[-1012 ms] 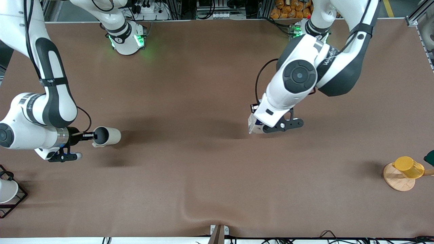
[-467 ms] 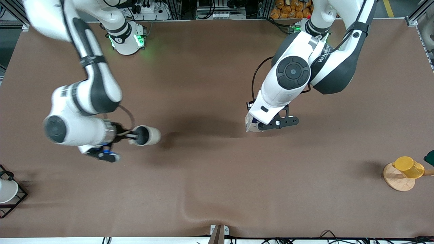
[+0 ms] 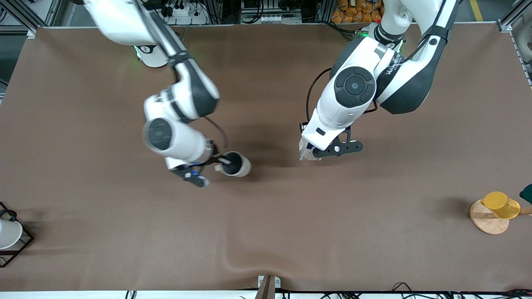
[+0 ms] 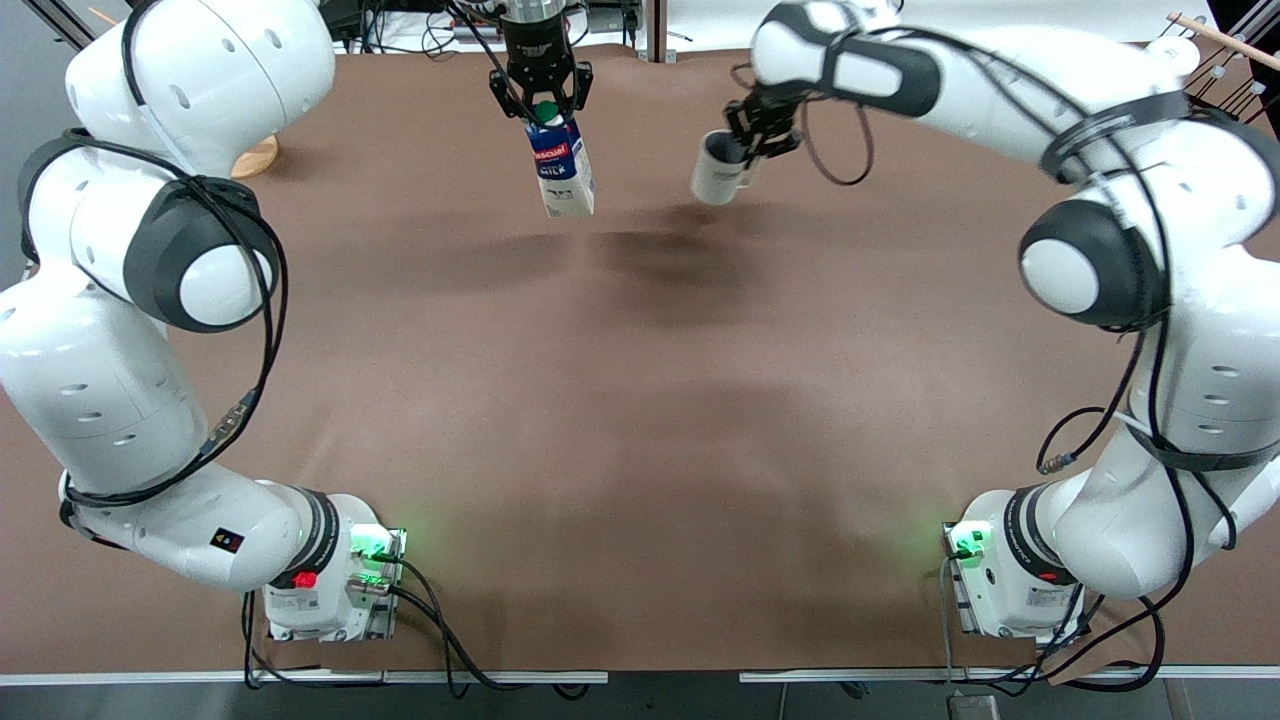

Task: Place milk next to cup
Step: 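Carry the mug with the right gripper while the left gripper carries the milk, then release the mug with the right gripper while the left gripper moves the milk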

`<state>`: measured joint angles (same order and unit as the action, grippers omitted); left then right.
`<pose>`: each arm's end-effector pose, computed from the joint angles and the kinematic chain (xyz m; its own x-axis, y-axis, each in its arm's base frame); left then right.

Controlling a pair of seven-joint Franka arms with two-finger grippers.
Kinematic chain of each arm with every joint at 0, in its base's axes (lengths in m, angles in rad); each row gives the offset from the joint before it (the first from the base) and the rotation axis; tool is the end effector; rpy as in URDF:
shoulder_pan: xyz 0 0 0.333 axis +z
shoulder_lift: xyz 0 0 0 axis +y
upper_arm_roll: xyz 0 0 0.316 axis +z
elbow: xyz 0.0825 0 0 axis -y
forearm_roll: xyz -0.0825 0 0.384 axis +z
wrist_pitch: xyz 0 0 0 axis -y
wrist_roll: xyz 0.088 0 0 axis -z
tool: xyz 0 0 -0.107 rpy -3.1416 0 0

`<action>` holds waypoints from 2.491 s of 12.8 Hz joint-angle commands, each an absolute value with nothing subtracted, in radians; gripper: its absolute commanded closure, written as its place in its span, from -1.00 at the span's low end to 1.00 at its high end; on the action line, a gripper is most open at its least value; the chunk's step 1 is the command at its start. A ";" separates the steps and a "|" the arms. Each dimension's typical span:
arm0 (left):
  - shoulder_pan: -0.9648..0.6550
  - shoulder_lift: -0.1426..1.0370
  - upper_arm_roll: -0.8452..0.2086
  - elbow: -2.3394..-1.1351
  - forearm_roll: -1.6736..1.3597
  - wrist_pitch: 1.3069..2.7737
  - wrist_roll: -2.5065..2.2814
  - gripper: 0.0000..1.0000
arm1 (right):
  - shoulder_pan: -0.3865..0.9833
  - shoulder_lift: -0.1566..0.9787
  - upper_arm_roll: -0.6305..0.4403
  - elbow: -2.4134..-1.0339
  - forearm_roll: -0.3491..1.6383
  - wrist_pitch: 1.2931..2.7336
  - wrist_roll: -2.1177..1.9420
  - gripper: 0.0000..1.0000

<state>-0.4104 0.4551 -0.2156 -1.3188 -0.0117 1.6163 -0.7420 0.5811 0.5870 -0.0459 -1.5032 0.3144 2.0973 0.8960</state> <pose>0.5617 -0.3738 0.4701 0.9749 0.1312 -0.1798 0.1294 -0.9914 -0.0218 0.5985 0.3784 0.3271 0.8623 -0.4665 -0.1969 -0.4962 -0.8560 -0.1449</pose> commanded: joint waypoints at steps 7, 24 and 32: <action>-0.407 0.422 -0.201 -1.307 -0.017 1.594 -0.749 1.00 | 0.715 0.779 -0.067 -1.358 0.239 2.246 1.154 1.00; -0.420 0.422 -0.215 -1.307 -0.021 1.594 -0.759 1.00 | 0.251 0.569 -0.072 -1.210 0.173 1.606 0.372 -1.00; -0.675 0.485 -0.199 -1.301 -0.020 1.647 -0.781 1.00 | -0.112 0.436 -0.069 -1.302 0.112 1.586 -0.234 -1.00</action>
